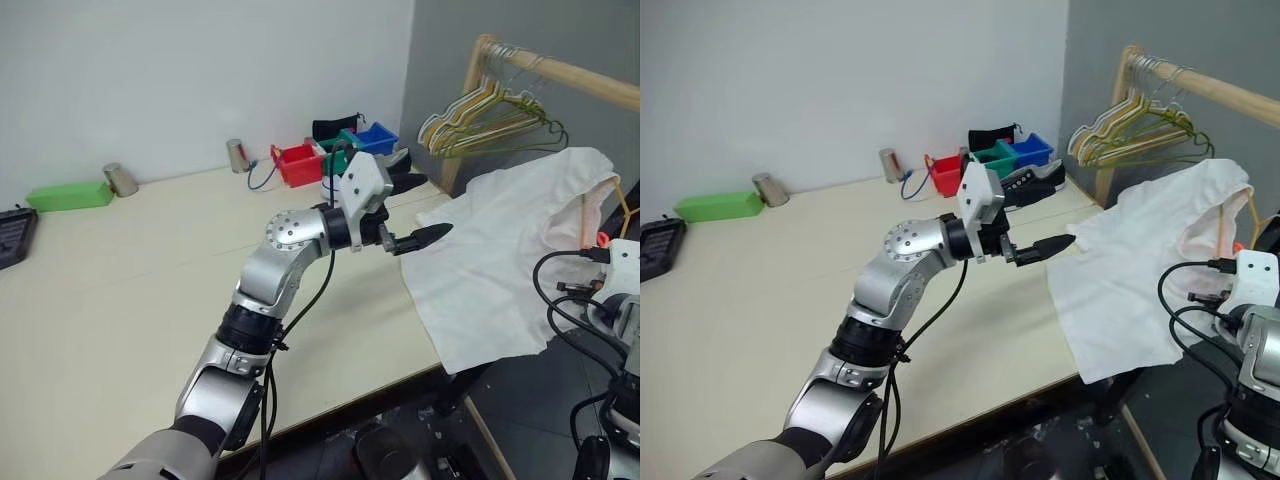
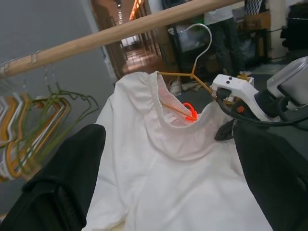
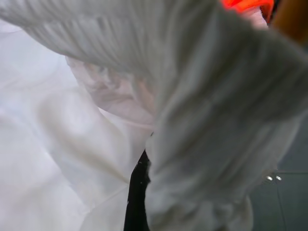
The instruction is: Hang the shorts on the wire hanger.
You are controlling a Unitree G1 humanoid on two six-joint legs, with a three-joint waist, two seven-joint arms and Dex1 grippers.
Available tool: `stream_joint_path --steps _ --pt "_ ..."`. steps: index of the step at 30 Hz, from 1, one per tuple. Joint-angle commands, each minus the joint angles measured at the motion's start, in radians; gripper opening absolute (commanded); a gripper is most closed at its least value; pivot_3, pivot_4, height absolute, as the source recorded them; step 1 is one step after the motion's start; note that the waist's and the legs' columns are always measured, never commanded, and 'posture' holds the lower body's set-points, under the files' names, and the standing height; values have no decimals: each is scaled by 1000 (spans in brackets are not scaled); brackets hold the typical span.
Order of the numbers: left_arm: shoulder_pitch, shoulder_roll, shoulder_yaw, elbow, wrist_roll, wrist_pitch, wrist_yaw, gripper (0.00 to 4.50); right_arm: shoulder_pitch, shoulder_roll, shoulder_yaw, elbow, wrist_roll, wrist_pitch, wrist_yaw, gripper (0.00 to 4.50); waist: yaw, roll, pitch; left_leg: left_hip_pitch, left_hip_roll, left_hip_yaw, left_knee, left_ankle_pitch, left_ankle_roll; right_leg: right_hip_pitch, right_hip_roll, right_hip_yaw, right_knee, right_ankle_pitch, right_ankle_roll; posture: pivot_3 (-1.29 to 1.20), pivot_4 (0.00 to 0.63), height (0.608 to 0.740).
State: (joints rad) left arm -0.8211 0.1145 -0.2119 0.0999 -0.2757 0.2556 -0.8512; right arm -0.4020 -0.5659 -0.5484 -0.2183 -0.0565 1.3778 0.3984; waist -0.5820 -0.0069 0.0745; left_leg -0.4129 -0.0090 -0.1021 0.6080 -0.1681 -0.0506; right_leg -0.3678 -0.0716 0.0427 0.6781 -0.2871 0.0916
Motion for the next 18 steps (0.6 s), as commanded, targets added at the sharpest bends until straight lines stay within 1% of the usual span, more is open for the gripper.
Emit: stream_joint_path --steps 1,3,5,6,9,13,18 --pt "-64 -43 -10 39 27 -59 28 4494 -102 -79 19 70 14 -114 -39 0 -12 0 0 1 0 1 0 0 1 1 0 0 0 -1 0 -569 21 740" --pt "-86 -66 -17 64 43 -85 41 4494 -148 -118 43 137 8 -173 -57 0 -26 -2 1 4 0 3 -1 -1 1 4 -1 1 -1 -2 -1 -567 21 740" --pt "-98 -81 -19 78 48 -95 44 4494 -180 -141 55 192 9 -208 -71 0 -36 -5 3 15 0 5 -4 -3 2 15 -2 0 -5 -5 -1 -563 22 740" --pt "-102 -87 -20 85 51 -101 44 4494 -191 -149 59 217 12 -221 -75 0 -44 -5 3 18 1 6 -6 -5 6 19 -2 -1 -7 -7 -3 -559 24 740" --pt "-111 -97 -24 102 63 -122 45 4494 -221 -176 74 295 13 -271 -90 0 -54 -5 3 30 1 6 -13 -8 8 33 -2 -2 -19 -8 -4 -553 25 740" --pt "-110 -100 -23 100 66 -122 42 4494 -243 -183 80 336 34 -284 -93 0 -61 -5 3 31 1 11 -14 -10 7 34 -4 2 -21 -9 0 -547 27 740" --pt "-93 -86 -28 69 67 -104 38 4494 -291 -150 30 372 88 -207 -116 0 -59 -6 4 33 1 14 -13 -10 7 35 -4 4 -21 -9 1 -532 27 740"
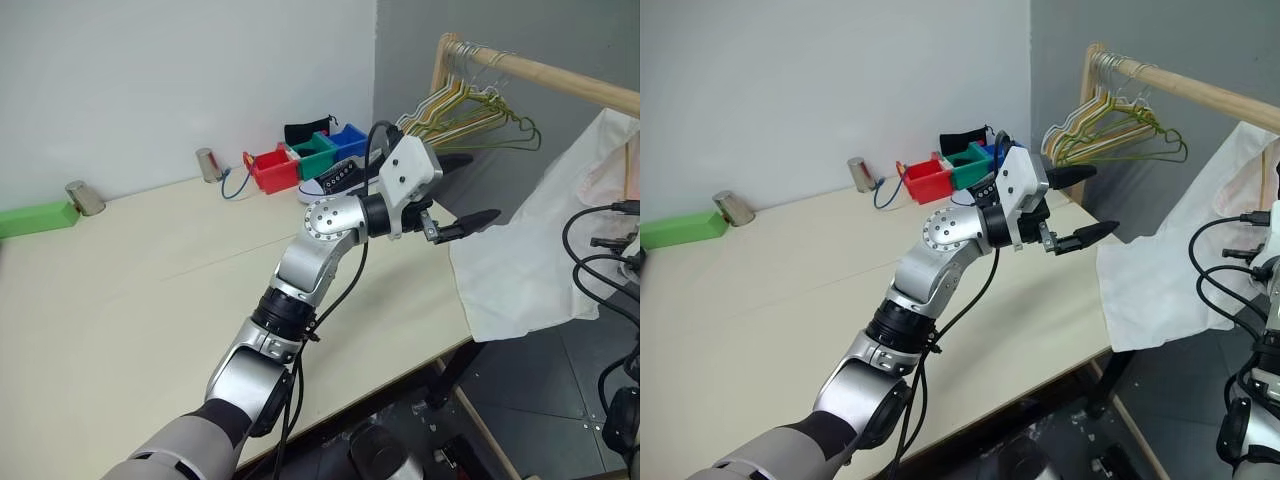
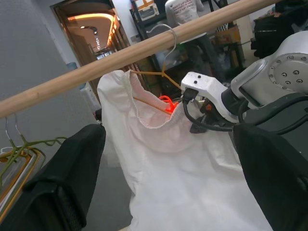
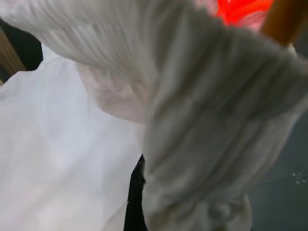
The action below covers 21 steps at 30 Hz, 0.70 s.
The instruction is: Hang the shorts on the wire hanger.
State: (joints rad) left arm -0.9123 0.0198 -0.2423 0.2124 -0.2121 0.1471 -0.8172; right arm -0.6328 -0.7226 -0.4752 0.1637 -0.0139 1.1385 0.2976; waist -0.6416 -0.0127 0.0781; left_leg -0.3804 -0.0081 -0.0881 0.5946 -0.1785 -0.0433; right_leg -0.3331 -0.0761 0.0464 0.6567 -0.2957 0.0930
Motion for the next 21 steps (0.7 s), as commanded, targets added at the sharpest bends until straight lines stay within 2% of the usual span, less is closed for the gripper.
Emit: stream_joint_path --steps 1,6,13,15,21 --pt "1 11 1 -50 4 7 5 4494 -69 12 -48 -7 59 49 -15 0 1 0 0 0 0 0 0 0 0 0 0 0 0 0 0 -531 26 740" --pt "3 12 -7 -71 3 23 12 4494 -95 22 -77 36 102 100 -35 0 7 1 0 0 0 0 0 0 0 0 0 0 0 0 0 -526 22 740" --pt "3 12 -9 -75 9 26 17 4494 -99 -9 -58 78 129 76 -44 0 10 1 0 -1 0 0 0 0 0 0 -1 0 -2 0 1 -524 18 740" --pt "3 11 -10 -75 13 24 19 4500 -93 -16 -45 79 127 57 -48 527 10 1 0 -1 0 0 0 0 0 1 0 0 -2 0 1 -522 17 740" --pt "1 9 -7 -76 15 24 19 4500 -47 -39 16 22 95 -12 -66 1726 11 1 -1 -1 0 1 0 0 0 1 -1 0 -4 1 2 -519 11 740"
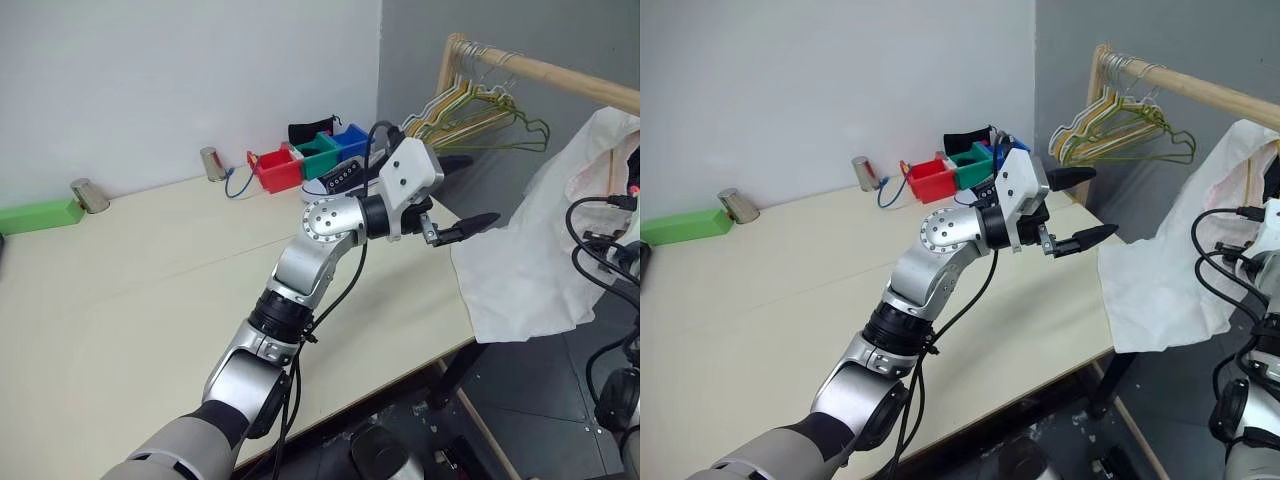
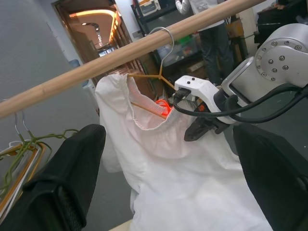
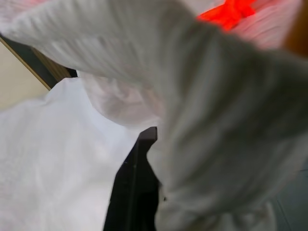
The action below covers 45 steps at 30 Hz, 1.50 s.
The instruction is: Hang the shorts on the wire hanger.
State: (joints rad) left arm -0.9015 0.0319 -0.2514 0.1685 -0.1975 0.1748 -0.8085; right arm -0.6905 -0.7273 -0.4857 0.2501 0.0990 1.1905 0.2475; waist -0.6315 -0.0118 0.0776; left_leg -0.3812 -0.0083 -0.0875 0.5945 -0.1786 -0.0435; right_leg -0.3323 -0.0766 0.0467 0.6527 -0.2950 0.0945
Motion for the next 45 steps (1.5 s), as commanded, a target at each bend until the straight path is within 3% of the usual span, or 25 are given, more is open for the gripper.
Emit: stream_joint_path --steps 1,4,10,11,13,18,25,30,35,39,45 --pt "-10 -3 3 -31 0 -4 10 4500 25 -41 43 -86 -26 -78 -21 1906 0 0 0 0 0 0 0 0 0 0 0 0 -1 0 0 -516 10 740" --pt "-8 4 7 -33 -2 -6 6 4500 72 -45 93 -226 -52 -85 -45 2732 1 1 0 0 0 0 0 0 0 1 0 0 -2 1 1 -517 9 740" --pt "14 20 10 -58 -12 6 -1 4500 148 1 123 -512 -87 26 -112 3799 0 0 0 0 1 0 0 0 0 1 0 0 -4 1 2 -529 12 740" --pt "18 24 10 -64 -15 10 -4 4500 150 15 122 -561 -91 59 -127 4198 0 1 0 0 0 1 0 0 0 1 0 1 -4 1 2 -529 12 740" --pt "25 33 15 -76 -21 20 -11 4500 154 40 130 -651 -96 115 -141 4429 -1 0 0 -1 1 0 -1 0 -1 1 0 0 -5 1 2 -538 16 740" --pt "44 66 33 -101 -36 54 -18 4500 161 68 183 -825 -119 230 -176 4429 -1 0 0 -1 1 0 -1 -1 -1 1 0 0 -5 1 2 -553 26 740" --pt "69 122 95 -159 -65 137 41 4500 52 114 319 -933 -159 277 -247 4429 -6 -1 0 -1 1 0 -1 -1 -1 0 0 0 -5 1 2 -543 38 740" --pt "126 147 184 -164 -30 206 205 4500 40 257 423 -885 -115 120 -226 4429 -3 -2 1 -2 1 -1 -1 -1 -1 0 0 0 -5 1 2 -492 35 740" --pt "361 186 261 -268 55 269 409 4500 104 474 469 -651 -66 -197 -194 4429 9 -5 -2 0 3 -4 -2 -1 -1 0 2 -2 -2 2 4 -375 26 740" --pt "502 203 316 -364 75 311 500 4500 130 575 477 -542 -42 -320 -193 4429 90 -7 -2 -4 1 -8 -1 -1 -1 -3 1 -2 1 2 4 -283 19 740" --pt "708 175 377 -512 113 367 644 4500 159 663 547 -279 -67 -557 -185 4429 255 -10 -4 -4 1 -15 -1 -1 -1 -4 3 -5 3 2 3 -142 15 740"
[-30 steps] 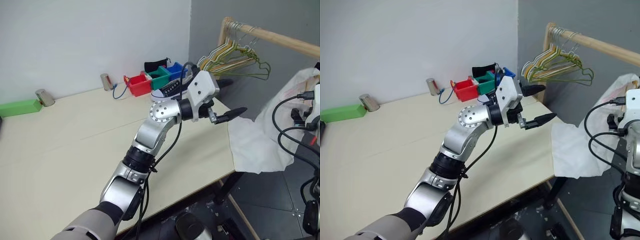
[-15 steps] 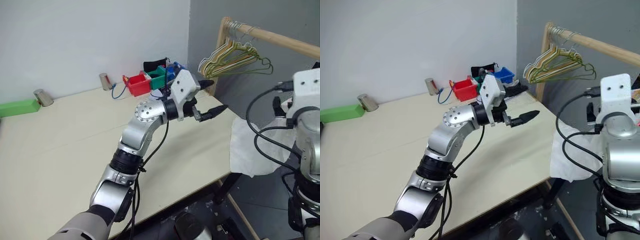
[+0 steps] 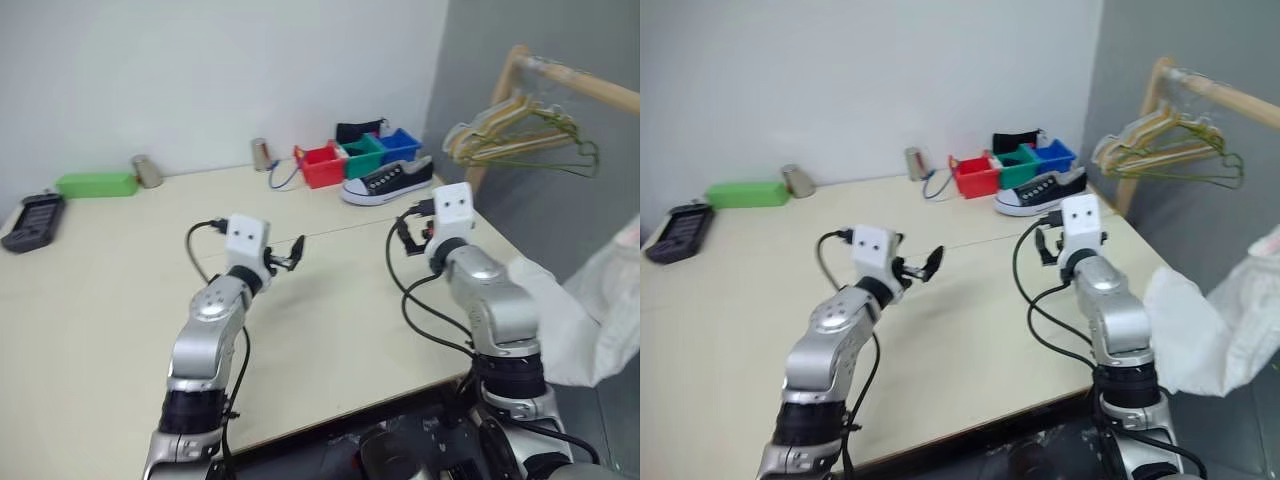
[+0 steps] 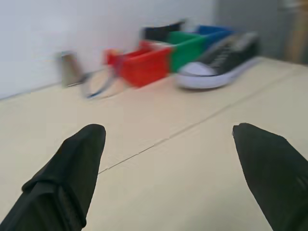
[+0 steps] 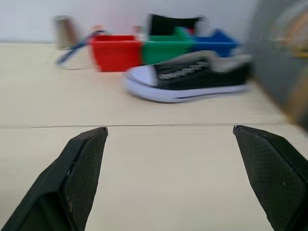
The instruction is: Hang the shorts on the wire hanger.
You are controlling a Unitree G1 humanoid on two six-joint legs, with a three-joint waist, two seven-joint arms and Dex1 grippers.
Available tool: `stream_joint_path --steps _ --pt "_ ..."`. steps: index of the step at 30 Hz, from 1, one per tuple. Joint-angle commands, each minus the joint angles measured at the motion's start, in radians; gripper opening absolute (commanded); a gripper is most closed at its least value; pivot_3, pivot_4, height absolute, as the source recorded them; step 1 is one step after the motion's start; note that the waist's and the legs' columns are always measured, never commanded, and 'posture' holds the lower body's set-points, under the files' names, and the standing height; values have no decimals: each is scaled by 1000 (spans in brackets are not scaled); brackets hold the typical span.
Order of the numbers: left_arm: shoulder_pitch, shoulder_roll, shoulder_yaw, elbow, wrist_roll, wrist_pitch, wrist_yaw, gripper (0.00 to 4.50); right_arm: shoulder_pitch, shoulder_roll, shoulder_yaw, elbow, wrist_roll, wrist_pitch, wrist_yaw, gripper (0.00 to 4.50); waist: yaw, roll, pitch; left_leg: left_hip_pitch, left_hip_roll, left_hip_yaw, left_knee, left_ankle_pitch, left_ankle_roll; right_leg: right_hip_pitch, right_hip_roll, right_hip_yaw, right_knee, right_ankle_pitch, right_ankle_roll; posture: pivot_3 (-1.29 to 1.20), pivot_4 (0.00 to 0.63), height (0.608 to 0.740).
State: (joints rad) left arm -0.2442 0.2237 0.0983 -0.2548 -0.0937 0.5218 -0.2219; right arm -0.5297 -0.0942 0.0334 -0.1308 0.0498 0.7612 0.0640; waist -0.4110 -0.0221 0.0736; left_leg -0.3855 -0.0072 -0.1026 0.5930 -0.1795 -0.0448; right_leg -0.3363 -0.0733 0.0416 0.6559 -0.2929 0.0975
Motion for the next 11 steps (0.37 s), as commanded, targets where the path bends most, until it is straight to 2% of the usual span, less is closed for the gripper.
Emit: stream_joint_path --steps 1,7,10,11 --pt "71 -24 38 -102 7 24 72 4500 -4 43 35 144 -20 -157 -6 4429 58 0 0 0 0 -1 0 0 0 0 0 0 0 0 0 -122 18 740" --pt "114 -84 75 -88 -8 15 152 4500 -10 76 45 309 -32 -274 0 4429 222 1 1 -2 -2 -3 0 0 -1 -6 2 0 0 1 -6 -56 33 740" --pt "125 -83 81 -66 -2 6 158 4500 -17 86 38 347 -33 -295 -7 4429 273 2 2 -2 -2 -3 0 0 -1 -7 2 0 0 1 -9 -43 36 740" --pt "129 -89 86 -60 -11 4 159 4500 -20 85 36 356 -33 -300 -7 4429 273 2 2 -2 -1 -3 0 0 -1 -7 3 0 0 0 -10 -39 40 740"
